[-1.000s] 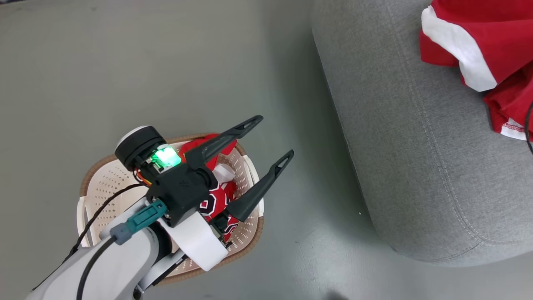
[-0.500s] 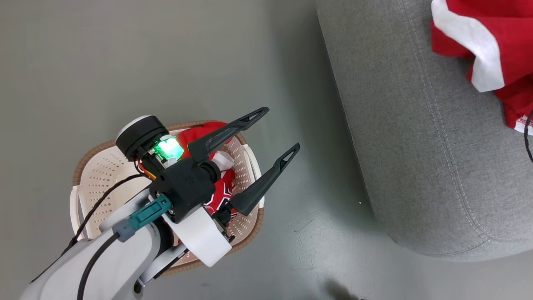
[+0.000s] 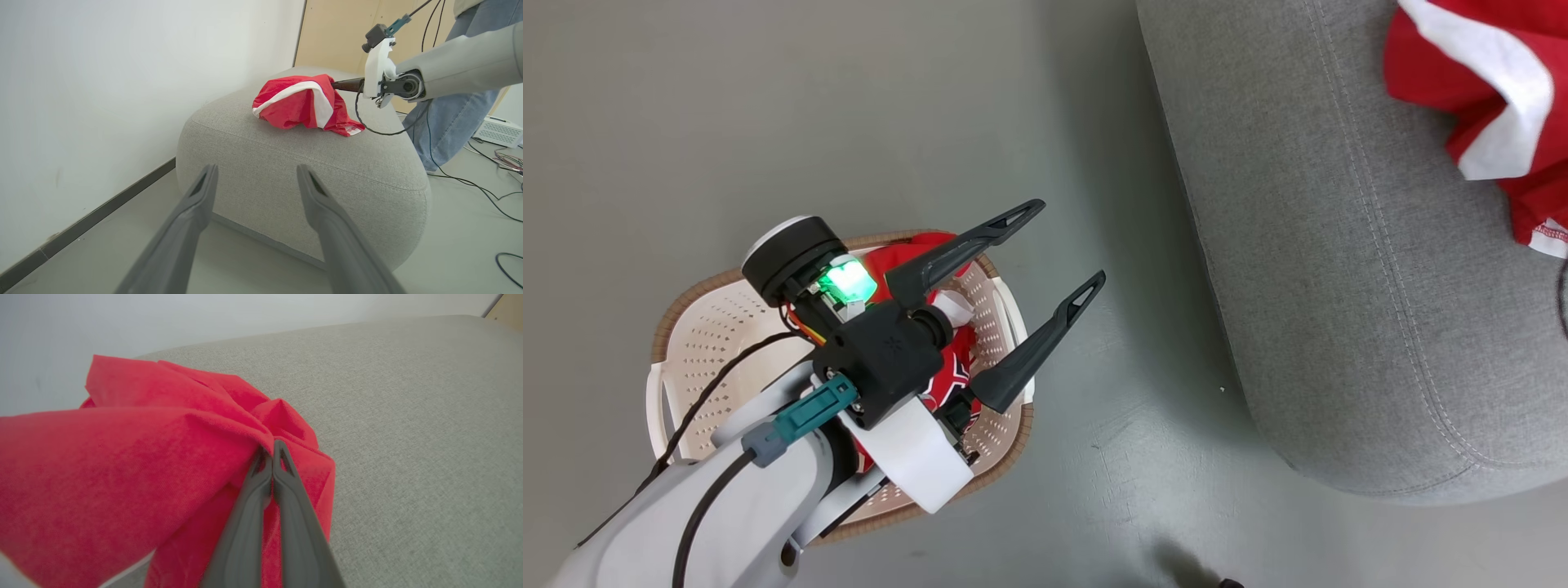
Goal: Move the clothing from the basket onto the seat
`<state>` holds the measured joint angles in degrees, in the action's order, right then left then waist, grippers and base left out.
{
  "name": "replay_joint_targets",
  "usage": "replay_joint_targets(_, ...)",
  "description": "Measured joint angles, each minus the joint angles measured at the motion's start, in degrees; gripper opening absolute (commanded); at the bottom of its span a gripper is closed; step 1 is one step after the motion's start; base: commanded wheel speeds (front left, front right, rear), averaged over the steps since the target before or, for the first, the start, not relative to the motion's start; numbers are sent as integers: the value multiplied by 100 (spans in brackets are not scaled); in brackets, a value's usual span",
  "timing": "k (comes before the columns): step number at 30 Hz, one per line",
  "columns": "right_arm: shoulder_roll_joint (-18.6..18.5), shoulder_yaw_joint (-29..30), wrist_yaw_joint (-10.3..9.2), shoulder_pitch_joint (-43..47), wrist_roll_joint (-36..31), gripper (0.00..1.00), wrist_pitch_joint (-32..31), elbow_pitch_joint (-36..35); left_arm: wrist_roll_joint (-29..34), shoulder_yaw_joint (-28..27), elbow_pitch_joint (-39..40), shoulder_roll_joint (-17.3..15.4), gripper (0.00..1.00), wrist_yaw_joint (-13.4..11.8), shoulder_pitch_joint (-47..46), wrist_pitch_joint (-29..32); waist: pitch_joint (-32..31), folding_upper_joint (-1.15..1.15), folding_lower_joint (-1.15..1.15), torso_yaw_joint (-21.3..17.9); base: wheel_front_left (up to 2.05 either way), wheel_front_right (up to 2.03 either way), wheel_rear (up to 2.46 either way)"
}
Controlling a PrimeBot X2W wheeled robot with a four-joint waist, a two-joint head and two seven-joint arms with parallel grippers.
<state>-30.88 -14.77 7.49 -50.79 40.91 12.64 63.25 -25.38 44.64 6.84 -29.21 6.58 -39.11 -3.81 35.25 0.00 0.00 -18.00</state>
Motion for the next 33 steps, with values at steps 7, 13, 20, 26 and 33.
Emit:
replay_joint_targets(7, 230, 2, 0, -5, 43, 35, 55, -5, 0, 5, -58, -7, 100, 1, 0, -9, -19, 0, 0, -48, 0, 0, 0)
replay_joint_targets(13, 254, -3, 0, -5, 43, 88, 82, -4, -1, 4, -111, -21, 100, 1, 1, -27, -57, 0, 0, -88, 0, 0, 0)
replay_joint_targets(20, 253, -35, 0, 5, 43, 100, 107, -37, -16, 0, -167, -53, 100, 1, 2, -35, -101, 0, 0, -156, 0, 0, 0)
replay_joint_targets(26, 236, -34, 0, 24, 43, 100, 149, -267, -18, -4, -212, -52, 100, 1, 2, -86, -135, 0, 0, -214, 0, 0, 0)
replay_joint_targets(33, 151, -35, 0, 336, 43, 100, 157, -793, -19, -27, -280, -64, 100, 1, 10, -154, -207, 0, 0, -316, 0, 0, 0)
